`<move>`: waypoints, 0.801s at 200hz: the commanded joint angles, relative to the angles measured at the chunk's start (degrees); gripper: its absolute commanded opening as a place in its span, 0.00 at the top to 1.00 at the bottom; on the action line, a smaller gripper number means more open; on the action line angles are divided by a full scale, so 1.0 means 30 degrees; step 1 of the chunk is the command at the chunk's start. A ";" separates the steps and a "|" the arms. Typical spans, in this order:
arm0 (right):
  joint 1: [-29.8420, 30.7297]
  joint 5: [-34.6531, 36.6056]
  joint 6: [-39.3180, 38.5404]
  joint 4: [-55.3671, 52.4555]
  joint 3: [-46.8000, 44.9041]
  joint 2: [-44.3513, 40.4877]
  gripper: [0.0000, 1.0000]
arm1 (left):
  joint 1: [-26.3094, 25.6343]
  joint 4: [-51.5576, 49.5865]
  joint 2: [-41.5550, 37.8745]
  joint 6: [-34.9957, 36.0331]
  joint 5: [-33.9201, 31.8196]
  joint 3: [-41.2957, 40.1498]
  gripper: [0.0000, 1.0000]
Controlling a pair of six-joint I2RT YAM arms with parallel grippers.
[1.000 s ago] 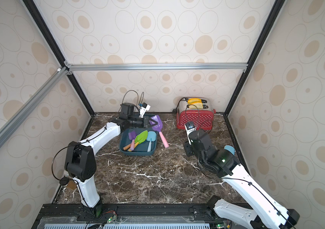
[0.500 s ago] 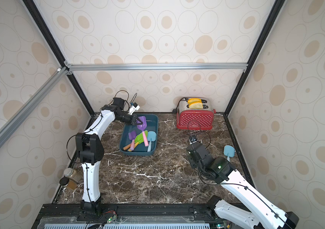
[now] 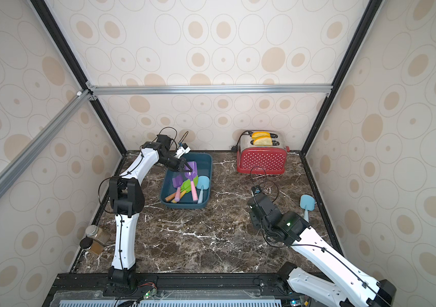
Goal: Put the shovel into the storage box
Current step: Place the shovel in the storage box.
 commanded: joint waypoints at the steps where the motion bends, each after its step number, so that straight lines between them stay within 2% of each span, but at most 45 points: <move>1: 0.0009 -0.0375 0.0507 0.0250 -0.0254 0.0030 0.64 | -0.0584 -0.1039 0.1176 0.0748 -0.0311 0.1039 0.91; 45: 0.0012 -0.0375 0.0598 0.0291 -0.0500 -0.0112 0.64 | -0.1138 -0.1462 0.2016 0.0811 -0.0886 0.1723 0.91; 68: -0.0010 -0.0375 0.0651 0.0394 -0.0607 -0.0094 0.64 | -0.1272 -0.1472 0.2105 0.0783 -0.1179 0.1697 0.80; 81: 0.0030 -0.0259 0.0688 0.0409 -0.0607 -0.0030 0.64 | -0.1266 -0.1437 0.2105 0.0726 -0.1213 0.1672 0.69; 127: -0.0003 -0.0142 0.0808 0.0453 -0.0673 0.0060 0.64 | -0.1321 -0.1088 0.1878 0.0417 -0.1529 0.1525 0.62; 160: 0.0010 0.0504 0.0860 0.0340 -0.0673 -0.0116 0.63 | -0.1290 -0.0817 0.1171 0.0054 -0.2543 0.1669 0.56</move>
